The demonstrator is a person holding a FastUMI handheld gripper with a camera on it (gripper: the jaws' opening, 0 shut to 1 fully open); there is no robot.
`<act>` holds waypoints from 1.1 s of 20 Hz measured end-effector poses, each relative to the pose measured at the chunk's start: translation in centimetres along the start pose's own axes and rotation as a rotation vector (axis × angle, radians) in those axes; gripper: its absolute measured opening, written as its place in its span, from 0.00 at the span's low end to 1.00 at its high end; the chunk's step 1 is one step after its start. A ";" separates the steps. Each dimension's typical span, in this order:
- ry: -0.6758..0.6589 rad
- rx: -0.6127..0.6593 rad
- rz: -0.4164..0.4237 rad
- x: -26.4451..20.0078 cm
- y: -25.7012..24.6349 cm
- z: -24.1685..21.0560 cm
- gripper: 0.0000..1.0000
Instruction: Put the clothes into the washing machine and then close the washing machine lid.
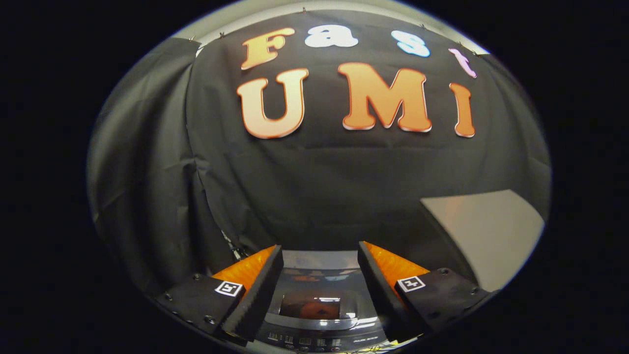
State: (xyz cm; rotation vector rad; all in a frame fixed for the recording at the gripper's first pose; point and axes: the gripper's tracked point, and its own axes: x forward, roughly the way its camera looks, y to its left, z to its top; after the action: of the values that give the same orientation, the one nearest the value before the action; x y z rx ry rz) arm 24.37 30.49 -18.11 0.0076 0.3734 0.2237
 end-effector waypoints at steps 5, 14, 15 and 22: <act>-0.121 0.012 -0.062 -8.2 -6.7 8.7 0.98; -0.252 0.031 -0.141 -21.6 -21.8 15.6 0.98; -0.267 0.025 -0.143 -23.0 -23.2 16.1 0.98; -0.316 0.060 -0.139 -28.5 -30.6 17.0 0.98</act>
State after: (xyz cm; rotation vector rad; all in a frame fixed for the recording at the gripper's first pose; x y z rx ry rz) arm 11.30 -5.03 6.56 0.0750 0.0645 0.0716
